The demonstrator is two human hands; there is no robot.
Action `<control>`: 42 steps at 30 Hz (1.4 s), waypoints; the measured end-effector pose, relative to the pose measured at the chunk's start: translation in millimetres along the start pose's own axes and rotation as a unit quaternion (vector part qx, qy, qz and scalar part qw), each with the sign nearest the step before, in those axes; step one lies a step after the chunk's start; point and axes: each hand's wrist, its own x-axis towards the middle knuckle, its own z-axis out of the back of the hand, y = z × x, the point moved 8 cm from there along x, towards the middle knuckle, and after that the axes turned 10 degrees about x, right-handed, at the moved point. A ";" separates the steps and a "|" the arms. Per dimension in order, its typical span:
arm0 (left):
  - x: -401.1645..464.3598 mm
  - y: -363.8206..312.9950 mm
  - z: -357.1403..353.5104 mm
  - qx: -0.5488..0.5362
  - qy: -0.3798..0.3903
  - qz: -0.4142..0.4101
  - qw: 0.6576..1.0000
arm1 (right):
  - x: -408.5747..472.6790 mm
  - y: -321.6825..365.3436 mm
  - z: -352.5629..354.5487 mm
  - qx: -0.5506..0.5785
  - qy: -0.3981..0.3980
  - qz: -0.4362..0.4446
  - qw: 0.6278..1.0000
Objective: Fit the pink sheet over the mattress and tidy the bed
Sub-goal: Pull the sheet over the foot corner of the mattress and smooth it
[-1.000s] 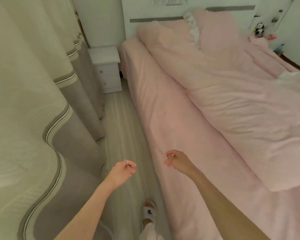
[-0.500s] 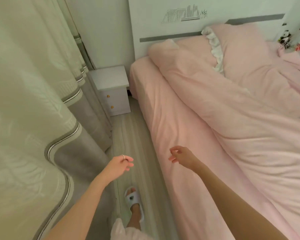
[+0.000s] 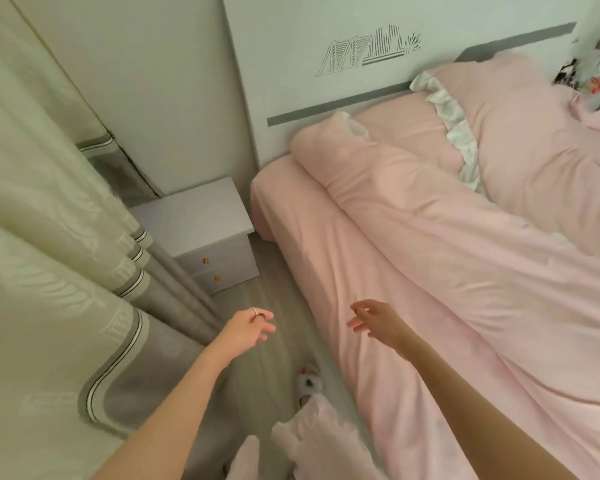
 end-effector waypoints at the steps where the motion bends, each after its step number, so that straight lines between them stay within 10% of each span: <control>1: 19.5 -5.0 7.7 0.006 0.006 -0.003 1.000 | 17.4 11.2 -0.5 0.011 -0.001 0.000 1.000; 29: 556.2 -118.3 207.0 0.189 0.062 -0.009 0.980 | 447.2 159.4 -17.3 0.008 -0.146 -0.141 0.979; 42: 629.1 -101.6 192.0 0.225 0.259 -0.015 0.939 | 504.6 169.7 -88.5 -0.096 -0.148 -0.194 0.965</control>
